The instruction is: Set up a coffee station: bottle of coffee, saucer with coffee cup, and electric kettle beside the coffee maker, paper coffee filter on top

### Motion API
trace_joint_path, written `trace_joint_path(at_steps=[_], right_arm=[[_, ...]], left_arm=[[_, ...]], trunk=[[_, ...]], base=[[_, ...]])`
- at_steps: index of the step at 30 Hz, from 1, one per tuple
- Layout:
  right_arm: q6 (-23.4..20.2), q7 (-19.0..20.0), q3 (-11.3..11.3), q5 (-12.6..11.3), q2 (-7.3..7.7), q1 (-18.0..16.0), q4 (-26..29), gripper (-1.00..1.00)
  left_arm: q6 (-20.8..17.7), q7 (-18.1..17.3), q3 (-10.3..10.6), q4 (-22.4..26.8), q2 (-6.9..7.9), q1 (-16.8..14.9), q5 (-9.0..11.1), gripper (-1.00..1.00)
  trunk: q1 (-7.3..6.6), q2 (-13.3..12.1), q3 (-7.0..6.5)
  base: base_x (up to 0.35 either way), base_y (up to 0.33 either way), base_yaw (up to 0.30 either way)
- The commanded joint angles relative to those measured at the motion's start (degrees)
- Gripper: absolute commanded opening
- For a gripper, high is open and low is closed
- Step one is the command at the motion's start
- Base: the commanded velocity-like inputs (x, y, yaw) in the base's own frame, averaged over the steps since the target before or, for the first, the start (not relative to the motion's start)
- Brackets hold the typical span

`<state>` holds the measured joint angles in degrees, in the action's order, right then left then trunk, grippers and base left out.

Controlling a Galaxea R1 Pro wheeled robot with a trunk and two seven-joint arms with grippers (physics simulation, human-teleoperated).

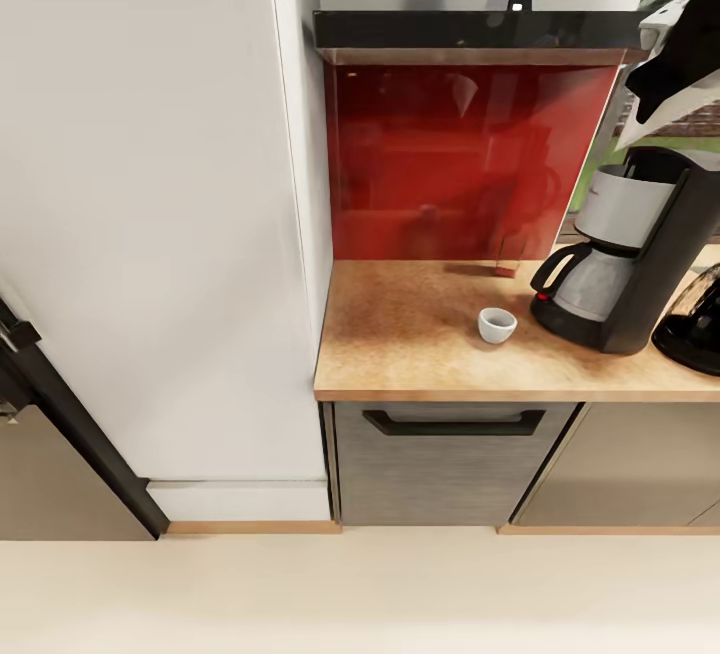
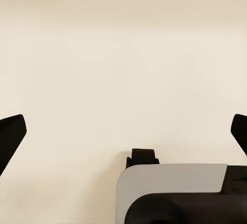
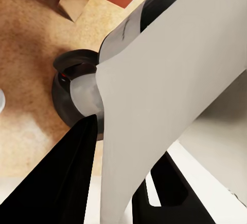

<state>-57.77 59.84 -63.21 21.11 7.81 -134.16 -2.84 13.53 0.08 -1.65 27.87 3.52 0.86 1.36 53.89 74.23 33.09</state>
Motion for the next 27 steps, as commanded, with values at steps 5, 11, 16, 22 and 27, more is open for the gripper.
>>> trace_joint_path(at_steps=[5, 11, 16, 22, 27], right_arm=[[-0.24, 0.41, 0.05, 0.49, -0.02, 0.29, 0.03, -1.0], [-0.23, -1.39, 0.01, 0.58, -0.12, 0.67, 0.03, -1.0], [-0.24, -6.56, 0.02, 0.59, -0.22, 0.78, 0.03, -1.0], [-0.24, -8.17, 0.08, 0.53, -0.25, 0.83, 0.03, -1.0], [-0.23, -8.37, 0.1, 0.52, -0.25, 0.83, -0.03, -1.0]], left_arm=[[0.09, 0.01, -0.02, 0.08, 0.0, 0.02, 0.14, 1.0], [0.09, 0.01, -0.02, 0.08, 0.0, 0.02, 0.14, 1.0], [0.09, 0.01, -0.02, 0.08, 0.0, 0.02, 0.14, 1.0], [0.09, 0.01, -0.02, 0.08, 0.0, 0.02, 0.14, 1.0], [0.08, 0.01, -0.02, 0.08, 0.0, 0.02, 0.14, 1.0]], trunk=[[0.0, 0.02, 0.04], [0.0, 0.02, 0.04], [0.0, 0.02, 0.04], [0.0, 0.02, 0.04], [0.0, 0.02, 0.04]], base=[[0.0, 0.0, 0.0], [0.0, 0.0, 0.0], [0.0, 0.0, 0.0], [0.0, 0.0, 0.0], [0.096, 0.0, 0.0]])
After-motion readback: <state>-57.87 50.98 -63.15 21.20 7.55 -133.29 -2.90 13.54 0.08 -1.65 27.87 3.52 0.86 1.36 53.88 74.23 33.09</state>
